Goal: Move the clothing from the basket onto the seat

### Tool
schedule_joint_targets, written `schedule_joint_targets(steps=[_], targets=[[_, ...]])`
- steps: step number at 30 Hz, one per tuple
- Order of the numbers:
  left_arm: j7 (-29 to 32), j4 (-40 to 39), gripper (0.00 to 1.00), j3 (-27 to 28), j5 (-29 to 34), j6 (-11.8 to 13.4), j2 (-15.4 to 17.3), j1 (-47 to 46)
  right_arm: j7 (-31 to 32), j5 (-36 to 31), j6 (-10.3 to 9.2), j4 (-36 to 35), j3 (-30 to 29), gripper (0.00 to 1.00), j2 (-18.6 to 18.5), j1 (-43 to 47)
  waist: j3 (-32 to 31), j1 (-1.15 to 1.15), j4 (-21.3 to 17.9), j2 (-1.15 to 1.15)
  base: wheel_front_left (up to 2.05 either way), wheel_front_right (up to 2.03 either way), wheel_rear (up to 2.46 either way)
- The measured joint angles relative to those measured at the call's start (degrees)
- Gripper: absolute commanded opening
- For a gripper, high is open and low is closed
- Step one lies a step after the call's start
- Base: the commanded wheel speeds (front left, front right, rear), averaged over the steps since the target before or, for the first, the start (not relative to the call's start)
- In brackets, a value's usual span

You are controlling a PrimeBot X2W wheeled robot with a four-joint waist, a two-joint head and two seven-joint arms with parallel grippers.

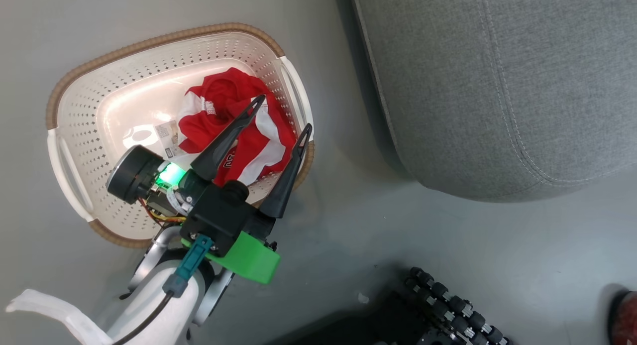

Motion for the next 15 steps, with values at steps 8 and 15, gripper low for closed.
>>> schedule_joint_targets(steps=[8, 15], targets=[[0.47, 1.9, 1.0, -0.8, -1.14, -0.01, -0.23, 0.17, 0.01, 0.8, 0.01, 10.65, -2.31, 0.0, 0.68, 8.63, -1.31, 0.0, 0.46, 0.0, 0.0, 0.0, 0.0], [0.38, 4.2, 1.0, -1.69, -2.58, 0.0, -0.96, 1.2, 0.01, 2.9, 0.03, 13.34, -3.02, 1.0, 2.93, 15.29, -3.87, 0.0, 0.5, 0.0, 0.0, 0.0, 0.0]])
